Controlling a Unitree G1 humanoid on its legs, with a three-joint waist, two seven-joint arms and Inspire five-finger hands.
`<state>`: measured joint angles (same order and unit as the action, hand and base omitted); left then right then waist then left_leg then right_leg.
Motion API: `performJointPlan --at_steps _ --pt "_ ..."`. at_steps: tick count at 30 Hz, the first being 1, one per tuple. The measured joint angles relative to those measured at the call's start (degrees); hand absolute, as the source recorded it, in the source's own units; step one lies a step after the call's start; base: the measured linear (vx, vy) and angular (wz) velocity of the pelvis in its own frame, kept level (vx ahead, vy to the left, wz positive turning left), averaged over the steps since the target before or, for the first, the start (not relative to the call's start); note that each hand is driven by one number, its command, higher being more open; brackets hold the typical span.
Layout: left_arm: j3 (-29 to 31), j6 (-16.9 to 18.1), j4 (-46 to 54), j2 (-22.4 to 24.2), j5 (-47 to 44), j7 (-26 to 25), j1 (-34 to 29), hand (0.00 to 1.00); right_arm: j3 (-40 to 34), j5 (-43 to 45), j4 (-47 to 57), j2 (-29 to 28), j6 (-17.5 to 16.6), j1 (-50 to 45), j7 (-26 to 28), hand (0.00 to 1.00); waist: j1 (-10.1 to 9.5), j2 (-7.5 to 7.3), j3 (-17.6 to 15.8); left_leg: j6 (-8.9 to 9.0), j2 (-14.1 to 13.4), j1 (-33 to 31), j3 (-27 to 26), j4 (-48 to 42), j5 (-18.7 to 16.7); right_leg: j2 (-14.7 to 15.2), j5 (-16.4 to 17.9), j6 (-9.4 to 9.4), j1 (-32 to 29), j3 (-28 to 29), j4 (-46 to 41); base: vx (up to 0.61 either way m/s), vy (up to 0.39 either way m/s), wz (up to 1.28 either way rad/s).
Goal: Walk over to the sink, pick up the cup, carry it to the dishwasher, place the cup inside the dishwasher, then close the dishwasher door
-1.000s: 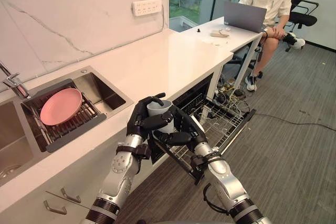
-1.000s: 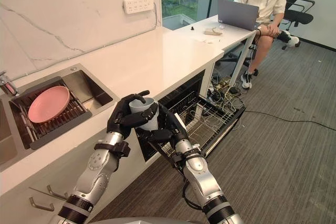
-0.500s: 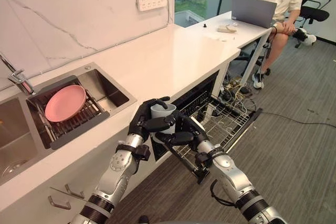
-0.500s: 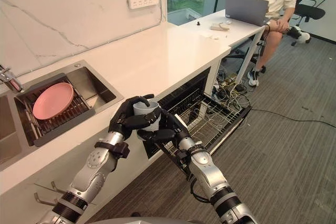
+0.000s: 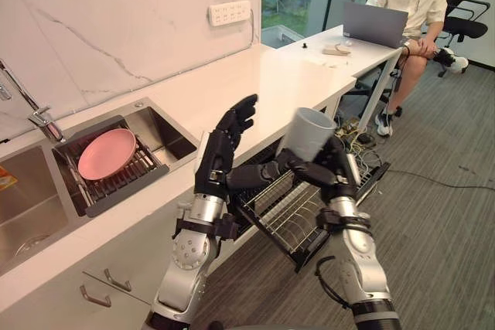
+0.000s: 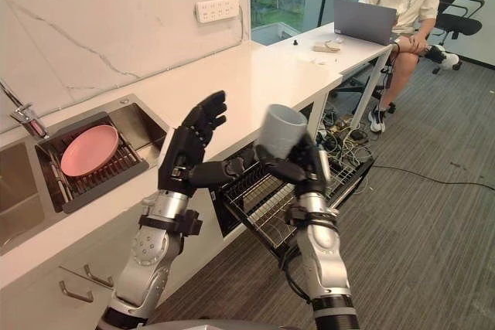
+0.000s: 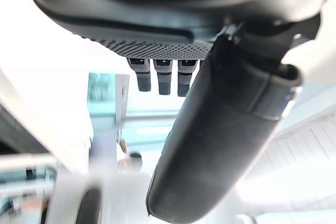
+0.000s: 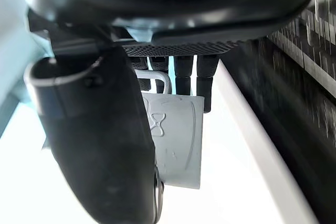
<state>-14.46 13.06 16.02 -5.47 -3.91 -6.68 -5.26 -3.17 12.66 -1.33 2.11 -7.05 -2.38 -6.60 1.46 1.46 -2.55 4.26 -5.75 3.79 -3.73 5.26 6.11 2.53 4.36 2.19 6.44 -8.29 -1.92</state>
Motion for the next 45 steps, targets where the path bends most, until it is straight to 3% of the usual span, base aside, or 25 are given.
performJointPlan --at_steps 4,8,11,16,18,21,25,26,27,29,34,45 --pt "1.46 -0.01 -0.03 0.10 0.25 -0.31 -1.83 0.90 -1.19 -1.71 -0.02 0.56 0.01 -2.17 -1.01 0.30 0.64 0.00 0.00 0.20 0.05 -0.53 0.00 -0.26 0.09 -0.02 -0.98 -0.43 0.16 -0.01 0.72 0.04 -0.002 -0.01" --pt "1.04 -0.06 -2.24 0.23 -3.94 3.50 -4.51 0.90 -0.28 -3.70 -1.62 3.41 0.09 -2.62 1.26 0.30 0.60 -0.01 0.01 0.27 0.58 -1.01 0.31 -0.26 0.06 0.39 -1.06 -0.15 0.15 -0.16 1.07 0.03 0.003 0.06" --pt "0.23 -0.36 -7.03 -0.34 -6.34 5.86 -6.64 0.90 0.28 -6.13 -6.48 6.77 0.21 -2.37 3.10 0.30 0.29 -0.04 0.04 0.08 0.97 -1.87 1.43 -0.20 0.18 0.70 -0.93 0.11 -0.13 -0.92 1.09 -0.02 0.006 0.18" --pt "1.38 -2.87 -17.93 -1.83 -7.49 7.86 -12.00 0.90 -0.01 -11.37 -18.99 10.09 3.55 -0.79 2.62 0.30 -1.22 -0.08 -0.11 -0.72 0.98 -7.22 4.03 -0.05 0.96 0.51 -0.98 0.05 -3.84 -3.84 0.87 -0.04 -0.017 0.31" --pt "2.51 -3.92 -21.83 -2.35 -7.51 7.88 -12.37 0.90 -0.63 -12.56 -22.54 10.92 4.45 0.89 1.72 0.30 -2.10 -0.25 -1.39 -0.20 0.97 -9.36 5.69 -0.56 2.19 0.48 -1.06 -0.12 -5.41 -5.53 0.19 -0.02 -0.033 0.44" --pt "5.63 -4.68 -25.32 -2.60 -8.47 7.67 -12.32 0.90 -3.11 -13.18 -25.08 11.60 5.57 5.35 -1.01 0.30 -3.48 -0.22 -5.89 -0.20 1.62 -13.87 8.41 -4.02 2.36 0.85 0.03 -0.39 -7.67 -9.18 -2.70 -0.09 -0.032 0.58" --pt "9.19 -4.73 -25.91 -2.52 -8.57 6.61 -11.57 0.90 -5.50 -14.15 -24.09 11.67 5.67 8.02 -3.39 0.30 -5.91 -0.82 -8.65 -2.47 2.38 -17.42 8.41 -6.05 1.23 3.06 3.64 -0.42 -11.69 -12.65 -10.00 -0.11 0.020 0.53" --pt "11.05 -4.69 -26.97 -2.49 -8.58 6.12 -10.77 0.90 -5.52 -14.16 -22.67 11.67 5.67 9.61 -4.10 0.30 -6.19 -0.82 -9.65 -2.93 2.08 -18.84 6.35 -6.86 0.97 3.80 4.48 -0.38 -13.12 -13.71 -11.90 -0.09 0.010 0.33" --pt "11.81 -4.68 -27.77 -2.46 -8.58 5.92 -10.27 0.90 -5.45 -14.15 -22.37 11.63 5.67 10.33 -4.40 0.90 -6.27 -0.87 -9.86 -3.07 1.65 -19.44 4.78 -7.14 0.93 4.07 4.73 -0.37 -13.72 -14.05 -12.50 -0.10 0.018 0.36" --pt "13.67 -4.66 -30.83 -2.47 -9.58 4.75 -8.12 0.90 -5.43 -14.14 -22.32 11.61 5.75 13.12 -5.11 0.90 -7.07 -1.19 -11.39 -3.63 0.86 -20.33 1.22 -7.80 1.27 5.06 5.82 -0.20 -14.98 -14.44 -14.58 -0.07 0.030 0.17" --pt "15.67 -4.64 -36.62 -2.25 -10.69 1.98 -4.27 0.90 -5.57 -14.31 -22.54 11.35 7.26 18.68 -6.57 0.90 -7.71 -1.91 -13.79 -3.99 1.40 -22.55 1.24 -9.38 1.71 6.37 6.60 0.33 -16.81 -14.75 -16.71 0.02 0.032 0.07" --pt "16.83 -4.28 -43.86 0.40 -10.64 -0.67 1.19 0.90 -10.08 -15.01 -24.39 7.57 9.54 21.81 -10.29 0.90 -7.53 -2.67 -14.58 -2.53 0.90 -23.06 -1.91 -12.35 0.88 6.63 6.77 0.60 -17.05 -12.54 -16.73 0.03 0.012 -0.08"
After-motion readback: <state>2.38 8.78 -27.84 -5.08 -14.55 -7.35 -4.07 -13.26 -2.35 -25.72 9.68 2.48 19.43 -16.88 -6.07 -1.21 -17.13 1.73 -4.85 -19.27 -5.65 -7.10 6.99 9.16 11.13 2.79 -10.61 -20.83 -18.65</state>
